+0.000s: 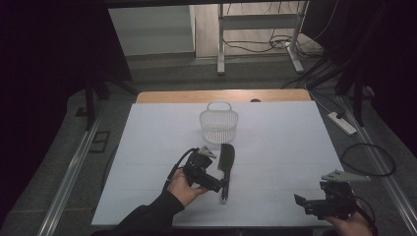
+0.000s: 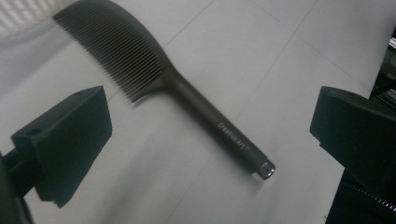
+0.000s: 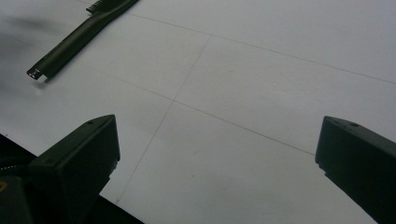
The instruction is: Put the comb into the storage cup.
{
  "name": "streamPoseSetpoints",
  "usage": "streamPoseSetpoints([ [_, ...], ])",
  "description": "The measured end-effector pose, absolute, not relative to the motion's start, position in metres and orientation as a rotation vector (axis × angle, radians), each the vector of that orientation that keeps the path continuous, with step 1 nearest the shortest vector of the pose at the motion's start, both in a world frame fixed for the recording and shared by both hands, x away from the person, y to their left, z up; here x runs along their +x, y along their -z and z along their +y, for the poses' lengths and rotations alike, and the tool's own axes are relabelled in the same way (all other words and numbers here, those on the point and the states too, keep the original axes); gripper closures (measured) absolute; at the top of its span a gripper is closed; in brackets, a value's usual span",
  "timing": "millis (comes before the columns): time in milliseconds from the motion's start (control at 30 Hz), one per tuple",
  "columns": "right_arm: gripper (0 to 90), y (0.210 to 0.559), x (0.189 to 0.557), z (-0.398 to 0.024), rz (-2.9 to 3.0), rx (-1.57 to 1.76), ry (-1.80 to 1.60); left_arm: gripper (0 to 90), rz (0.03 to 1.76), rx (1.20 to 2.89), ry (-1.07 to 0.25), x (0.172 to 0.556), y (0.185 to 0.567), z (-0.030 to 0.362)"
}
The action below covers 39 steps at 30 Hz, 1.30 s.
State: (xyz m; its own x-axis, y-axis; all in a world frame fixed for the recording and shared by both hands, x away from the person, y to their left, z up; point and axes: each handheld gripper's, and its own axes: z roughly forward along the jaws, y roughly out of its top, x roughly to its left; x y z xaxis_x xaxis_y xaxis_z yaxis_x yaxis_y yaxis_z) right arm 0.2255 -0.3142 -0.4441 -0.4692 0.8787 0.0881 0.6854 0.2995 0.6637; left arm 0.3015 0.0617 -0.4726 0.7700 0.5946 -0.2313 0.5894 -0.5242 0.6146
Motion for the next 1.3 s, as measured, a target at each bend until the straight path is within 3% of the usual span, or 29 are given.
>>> streamPoseSetpoints([
  [300, 0.6, 0.444, 0.225, -0.314, 2.282, 1.416, -0.936, 0.5, 0.842, 2.324, -0.024, 0.302, 0.478, 0.039],
  [333, 0.6, 0.444, 0.225, -0.314, 2.282, 1.416, -0.936, 2.0, 0.836, 2.331, -0.028, 0.302, 0.478, 0.036],
  [367, 0.7, 0.444, 0.225, -0.314, 2.282, 1.415, -0.937, 9.7, 0.829, 2.338, -0.034, 0.301, 0.479, 0.035],
  [400, 0.7, 0.444, 0.225, -0.314, 2.282, 1.415, -0.937, 9.7, 0.822, 2.349, -0.044, 0.300, 0.479, 0.034],
  [433, 0.8, 0.444, 0.225, -0.314, 2.283, 1.415, -0.937, 24.6, 0.808, 2.358, -0.053, 0.299, 0.479, 0.033],
  [567, 0.9, 0.444, 0.225, -0.314, 2.284, 1.413, -0.936, 58.2, 0.775, 2.369, -0.001, 0.299, 0.480, 0.032],
  [600, 0.9, 0.444, 0.225, -0.314, 2.284, 1.413, -0.936, 65.4, 0.775, 2.369, -0.001, 0.299, 0.480, 0.032],
  [633, 1.0, 0.444, 0.225, -0.314, 2.284, 1.413, -0.935, 65.4, 0.773, 2.368, 0.009, 0.299, 0.480, 0.031],
  [733, 1.2, 0.444, 0.225, -0.314, 2.287, 1.411, -0.934, 88.9, 0.762, 2.363, 0.037, 0.299, 0.480, 0.030],
  [1300, 2.0, 0.444, 0.225, -0.313, 2.295, 1.404, -0.930, 88.9, 0.786, 2.416, 0.090, 0.291, 0.502, 0.016],
])
